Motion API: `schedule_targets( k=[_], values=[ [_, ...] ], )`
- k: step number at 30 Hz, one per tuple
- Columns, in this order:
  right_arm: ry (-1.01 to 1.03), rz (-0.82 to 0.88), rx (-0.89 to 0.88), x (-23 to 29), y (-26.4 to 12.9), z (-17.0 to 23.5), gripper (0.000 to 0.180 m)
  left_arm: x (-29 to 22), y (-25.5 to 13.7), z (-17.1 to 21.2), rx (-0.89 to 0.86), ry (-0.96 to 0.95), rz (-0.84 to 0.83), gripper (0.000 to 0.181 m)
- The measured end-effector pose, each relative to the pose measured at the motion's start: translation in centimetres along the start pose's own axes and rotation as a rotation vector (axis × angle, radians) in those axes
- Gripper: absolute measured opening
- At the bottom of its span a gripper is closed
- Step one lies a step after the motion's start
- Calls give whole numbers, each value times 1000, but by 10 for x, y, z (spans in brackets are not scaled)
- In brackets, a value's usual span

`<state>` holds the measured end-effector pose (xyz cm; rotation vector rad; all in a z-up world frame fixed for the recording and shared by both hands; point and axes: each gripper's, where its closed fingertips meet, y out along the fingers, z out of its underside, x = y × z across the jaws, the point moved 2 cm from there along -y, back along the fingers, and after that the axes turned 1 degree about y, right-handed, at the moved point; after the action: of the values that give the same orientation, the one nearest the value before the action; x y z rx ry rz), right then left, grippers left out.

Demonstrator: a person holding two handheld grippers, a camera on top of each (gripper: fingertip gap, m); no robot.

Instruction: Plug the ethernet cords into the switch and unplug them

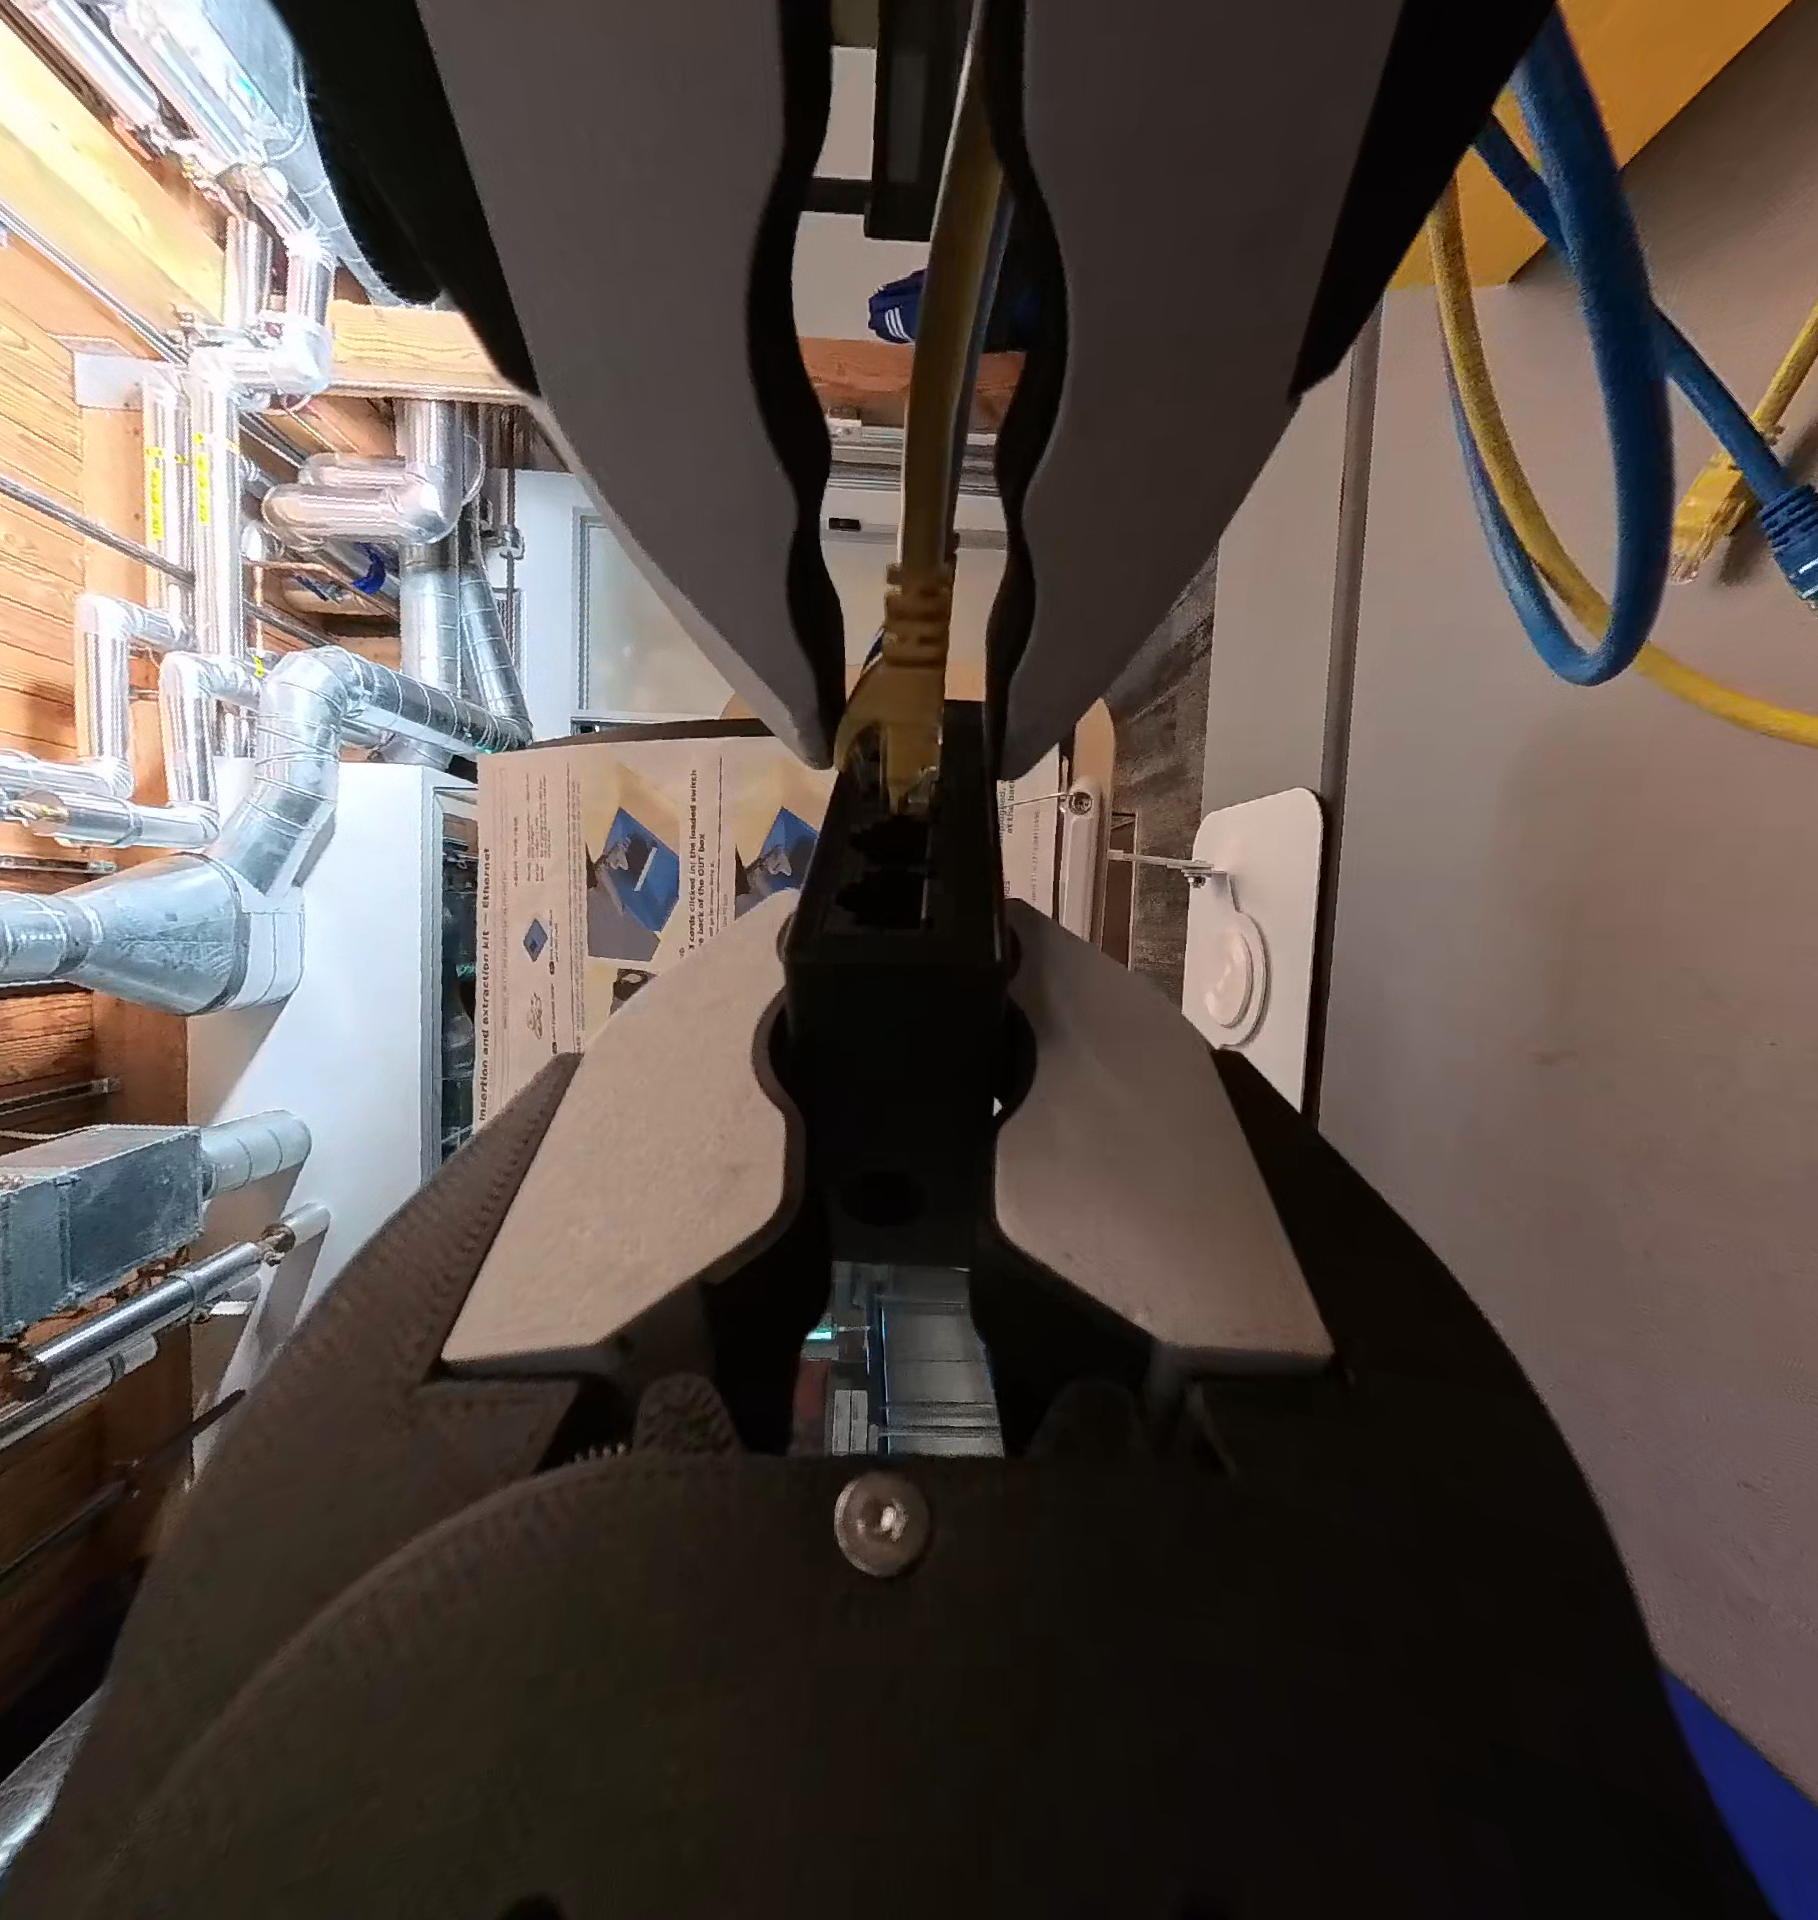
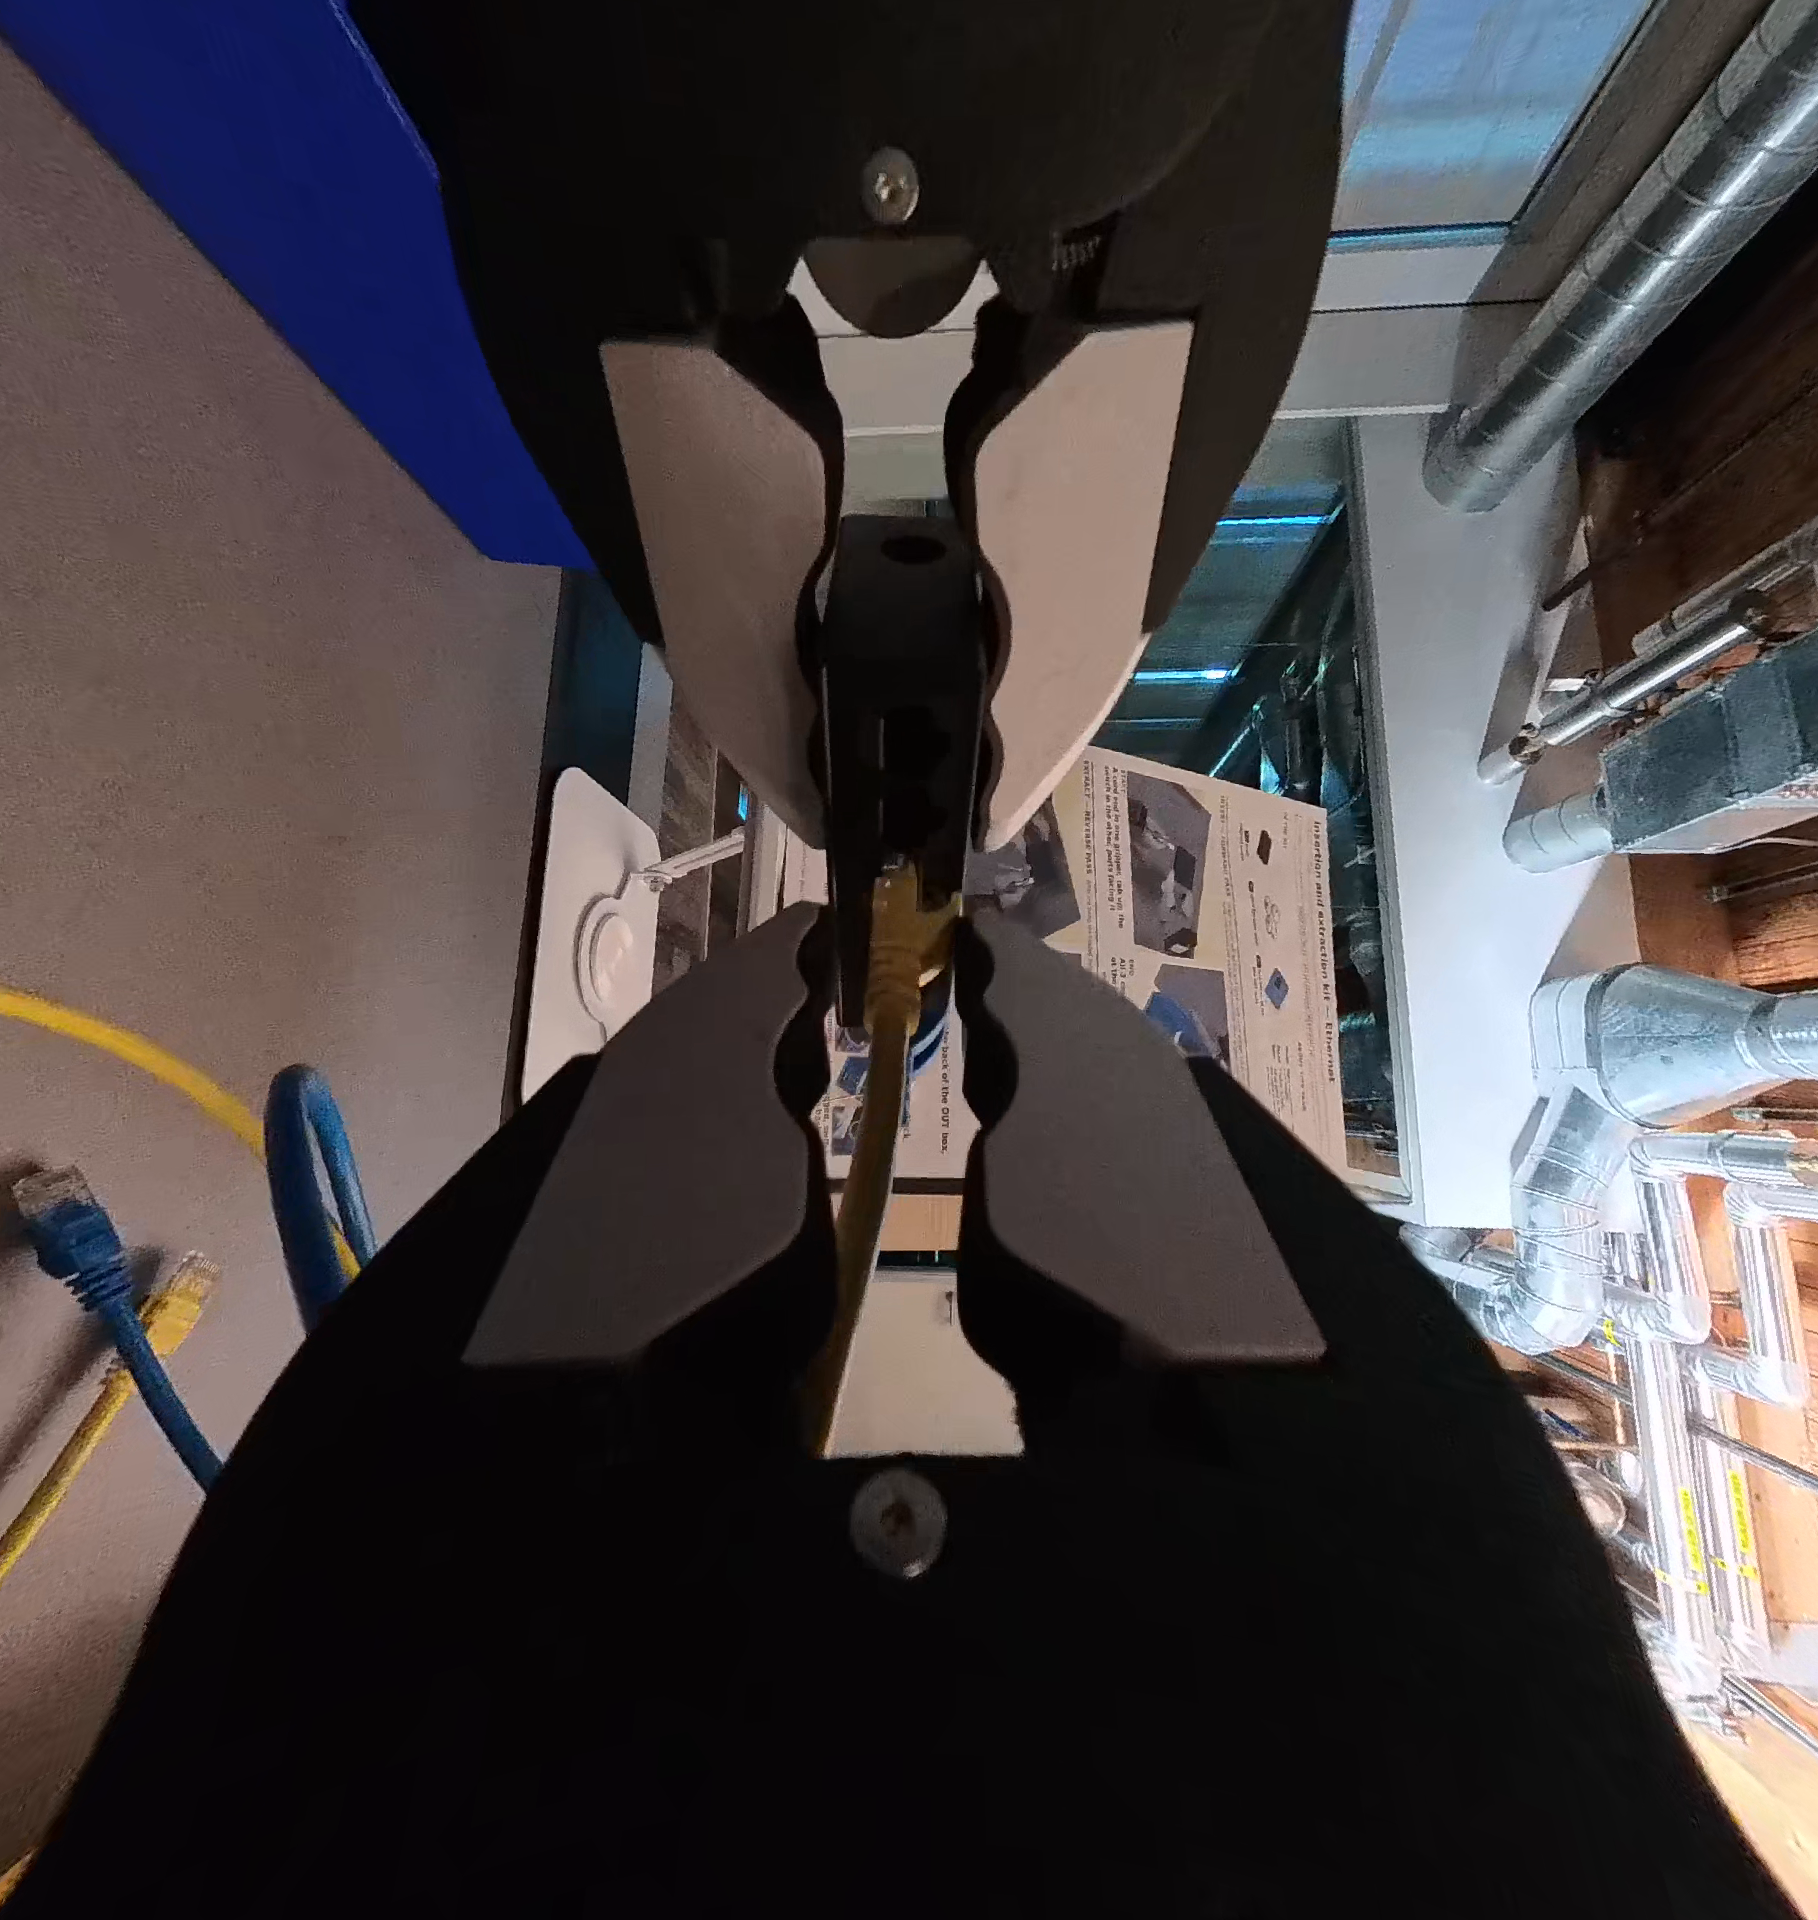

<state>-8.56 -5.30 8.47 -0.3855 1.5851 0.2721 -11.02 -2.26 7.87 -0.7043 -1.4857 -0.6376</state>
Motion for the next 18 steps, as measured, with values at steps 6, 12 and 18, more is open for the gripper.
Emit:
schedule_targets(
  k=[6, 12, 18],
  values=[
    [42, 70, -63, -9, -4, -4, 15, 6, -4, 0, -2, -9, -16, 29],
    [44, 34, -66, -5, -5, -4, 15, 3, -4, -2, -1, 9, -6, 28],
    [44, -37, -31, 2, -6, -4, 15, -3, -3, -2, -27, 28, 36, 29]
  ],
)
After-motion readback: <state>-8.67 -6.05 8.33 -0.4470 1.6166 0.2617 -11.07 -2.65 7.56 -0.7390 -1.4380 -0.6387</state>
